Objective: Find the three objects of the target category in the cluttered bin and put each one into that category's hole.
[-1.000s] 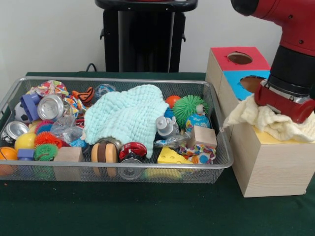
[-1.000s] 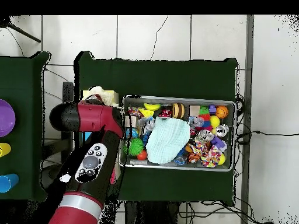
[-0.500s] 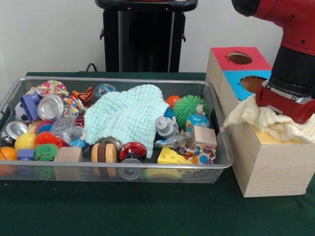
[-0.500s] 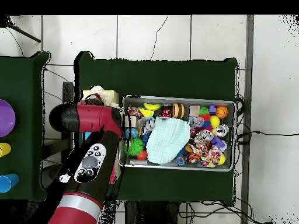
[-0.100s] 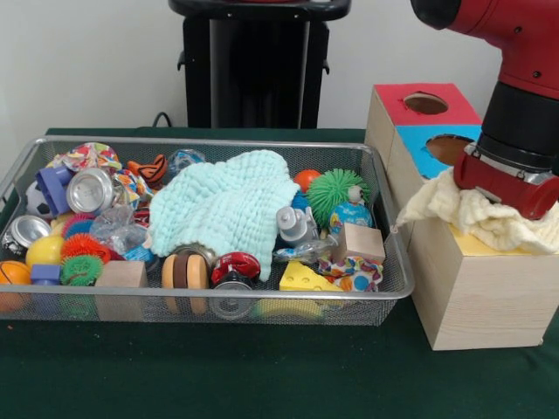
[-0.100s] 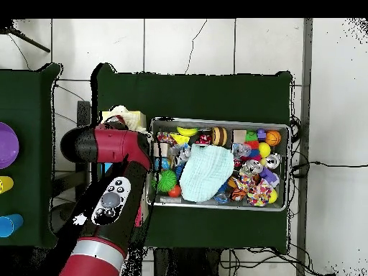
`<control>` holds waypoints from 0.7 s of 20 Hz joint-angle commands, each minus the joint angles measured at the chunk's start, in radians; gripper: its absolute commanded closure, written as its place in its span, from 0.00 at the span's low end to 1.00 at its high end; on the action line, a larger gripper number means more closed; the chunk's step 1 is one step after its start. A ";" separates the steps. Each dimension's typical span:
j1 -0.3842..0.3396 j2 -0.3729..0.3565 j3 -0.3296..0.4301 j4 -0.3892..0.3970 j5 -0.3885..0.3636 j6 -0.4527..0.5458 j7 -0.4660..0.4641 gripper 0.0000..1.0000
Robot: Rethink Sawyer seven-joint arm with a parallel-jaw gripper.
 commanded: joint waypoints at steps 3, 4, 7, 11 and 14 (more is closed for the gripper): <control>-0.066 0.152 0.050 0.084 -0.004 -0.071 0.146 0.00; -0.070 0.149 0.056 0.087 0.000 -0.068 0.145 0.00; -0.080 0.141 0.072 0.096 -0.002 -0.080 0.133 0.00; -0.089 0.136 0.083 0.098 -0.009 -0.074 0.113 0.00; -0.085 0.138 0.078 0.096 -0.008 -0.074 0.119 0.00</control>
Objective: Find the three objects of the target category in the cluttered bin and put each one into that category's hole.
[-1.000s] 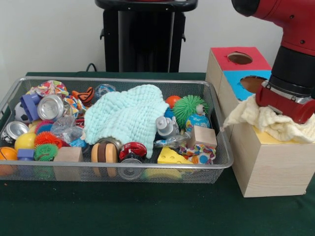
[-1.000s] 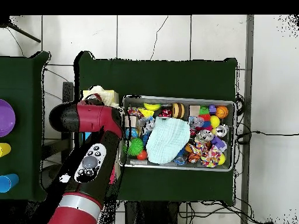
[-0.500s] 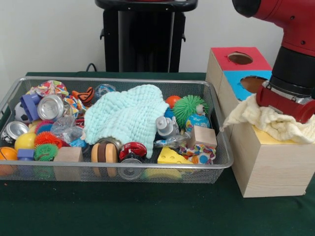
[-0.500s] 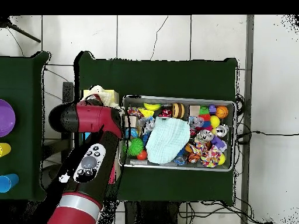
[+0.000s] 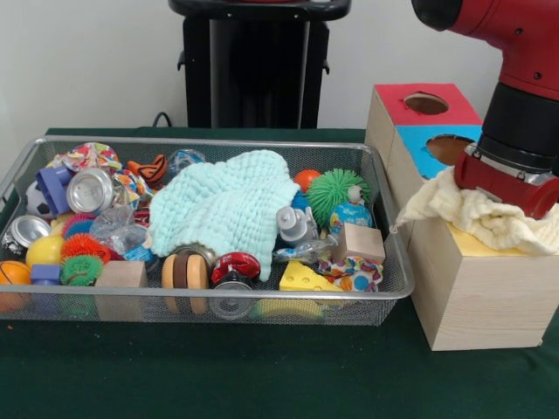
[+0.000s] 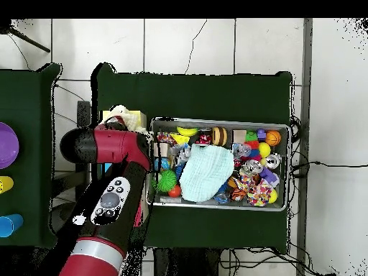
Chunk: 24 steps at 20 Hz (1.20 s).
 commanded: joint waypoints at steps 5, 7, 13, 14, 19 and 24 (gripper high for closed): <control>-0.093 0.126 0.083 0.102 -0.007 -0.082 0.119 0.00; -0.088 0.109 0.081 0.112 -0.001 -0.066 0.127 0.00; -0.085 0.008 0.119 0.180 0.014 0.004 0.108 0.00; -0.081 -0.007 0.121 0.190 0.017 0.017 0.108 0.00; -0.056 -0.047 0.101 0.215 0.027 0.034 0.132 0.00; 0.002 -0.099 0.028 0.217 0.051 0.065 0.199 0.00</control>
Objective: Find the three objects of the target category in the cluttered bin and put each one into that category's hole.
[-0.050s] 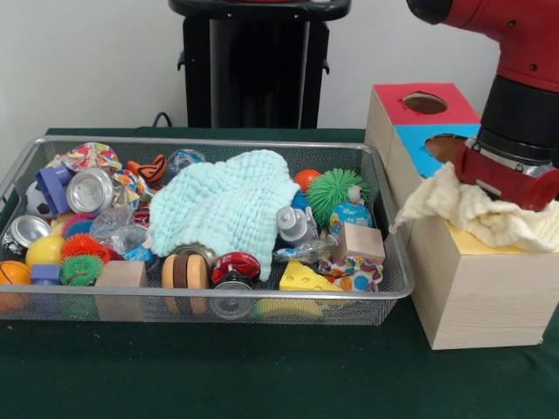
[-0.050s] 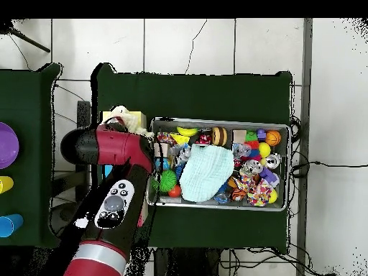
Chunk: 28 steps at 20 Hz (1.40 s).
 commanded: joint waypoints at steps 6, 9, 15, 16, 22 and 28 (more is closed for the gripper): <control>0.019 -0.152 -0.021 0.161 0.024 0.198 0.173 0.00; 0.023 -0.170 -0.025 0.161 0.024 0.223 0.176 0.00; 0.028 -0.169 -0.033 0.155 0.018 0.239 0.182 0.00; 0.028 -0.170 -0.033 0.155 0.018 0.240 0.182 0.00; 0.044 -0.172 -0.050 0.134 0.023 0.292 0.216 0.00; 0.076 -0.189 -0.086 0.079 0.033 0.419 0.275 0.00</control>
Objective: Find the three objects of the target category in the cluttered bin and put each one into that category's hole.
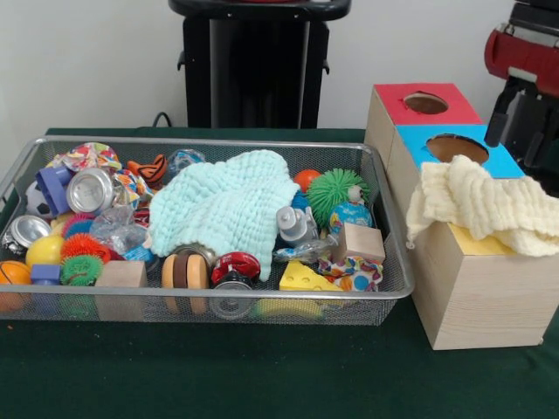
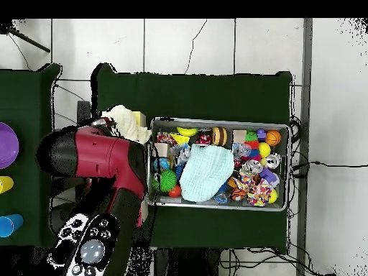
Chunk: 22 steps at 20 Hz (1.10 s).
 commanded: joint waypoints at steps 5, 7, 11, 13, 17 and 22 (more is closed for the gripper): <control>0.005 -0.008 -0.008 -0.014 0.023 0.302 0.251 0.00; -0.003 -0.001 -0.014 -0.034 0.019 0.314 0.246 0.00; -0.027 0.026 -0.031 -0.103 0.002 0.358 0.228 0.00; -0.046 0.034 -0.024 -0.121 0.004 0.365 0.212 0.00; -0.080 0.047 -0.015 -0.156 -0.011 0.367 0.164 0.00; -0.116 0.060 -0.005 -0.191 -0.045 0.361 0.097 0.00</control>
